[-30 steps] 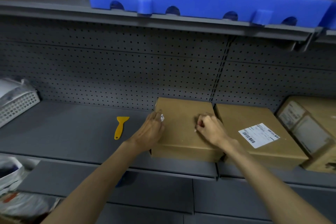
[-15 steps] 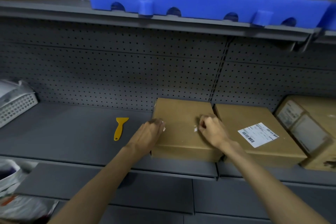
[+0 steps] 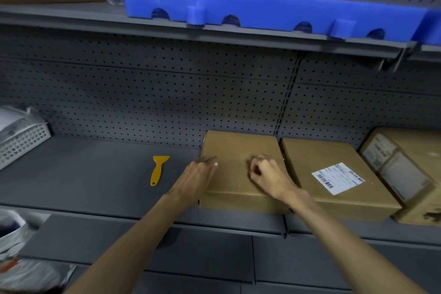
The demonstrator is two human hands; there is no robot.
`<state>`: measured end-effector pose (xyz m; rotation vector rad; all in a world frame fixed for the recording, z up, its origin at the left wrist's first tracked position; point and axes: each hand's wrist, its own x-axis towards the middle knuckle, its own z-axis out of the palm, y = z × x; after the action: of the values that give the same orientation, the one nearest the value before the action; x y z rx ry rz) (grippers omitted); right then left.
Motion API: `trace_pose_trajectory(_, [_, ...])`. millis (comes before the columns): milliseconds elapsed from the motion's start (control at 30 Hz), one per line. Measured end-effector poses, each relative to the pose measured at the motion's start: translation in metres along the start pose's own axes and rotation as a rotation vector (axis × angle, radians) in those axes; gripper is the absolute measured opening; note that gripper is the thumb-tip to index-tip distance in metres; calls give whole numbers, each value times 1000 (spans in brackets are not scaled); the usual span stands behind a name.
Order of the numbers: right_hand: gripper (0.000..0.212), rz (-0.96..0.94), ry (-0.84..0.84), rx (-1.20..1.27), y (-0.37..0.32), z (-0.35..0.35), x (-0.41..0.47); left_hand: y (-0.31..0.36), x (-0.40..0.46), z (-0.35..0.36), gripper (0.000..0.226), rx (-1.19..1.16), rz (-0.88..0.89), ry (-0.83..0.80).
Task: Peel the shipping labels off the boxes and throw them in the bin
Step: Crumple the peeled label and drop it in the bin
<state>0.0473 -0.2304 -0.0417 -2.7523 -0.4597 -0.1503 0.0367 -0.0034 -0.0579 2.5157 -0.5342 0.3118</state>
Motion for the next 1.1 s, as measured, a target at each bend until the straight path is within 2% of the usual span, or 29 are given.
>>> trace_pose_trajectory(33, [11,-33,-37,21,-7,5,-1,-2,0,0,15,-8,14,12])
trace_pose_trajectory(133, [12,-128,-105,51,-20,16,-1,-3,2,-1,27,-23,22,57])
trace_pose_trajectory(267, [14,22,-44,-19,2,-1,6,-2,3,-3,26,-103,19,41])
trace_pose_trajectory(333, [15,92,6,-65,13,-6,7,-1,2,-4,15,-142,11,10])
trace_pose_trajectory(433, [13,53,-7,-65,1,2,5,-1,4,-3,6,-158,10,26])
trace_pose_trajectory(567, [18,-119,-54,-31,-22,16,2,-1,7,0,23,-84,12,-13])
trace_pose_trajectory(667, [16,-3,-40,-31,-8,5,5,-2,5,-2,25,-15,33,-39])
trace_pose_trajectory(767, [13,159,47,-83,9,-3,3,-3,2,-2,24,2,99,-15])
trace_pose_trajectory(833, [17,122,38,-84,0,4,0,-4,3,1,20,43,128,25])
trace_pose_trajectory(967, [23,-112,-15,-90,-31,18,-4,4,10,5,26,115,143,52])
trace_pose_trajectory(1033, [20,-95,-9,-86,-25,12,-1,6,11,3,11,194,184,58])
trace_pose_trajectory(1100, [18,48,37,-89,-6,4,0,4,10,-1,14,261,186,35])
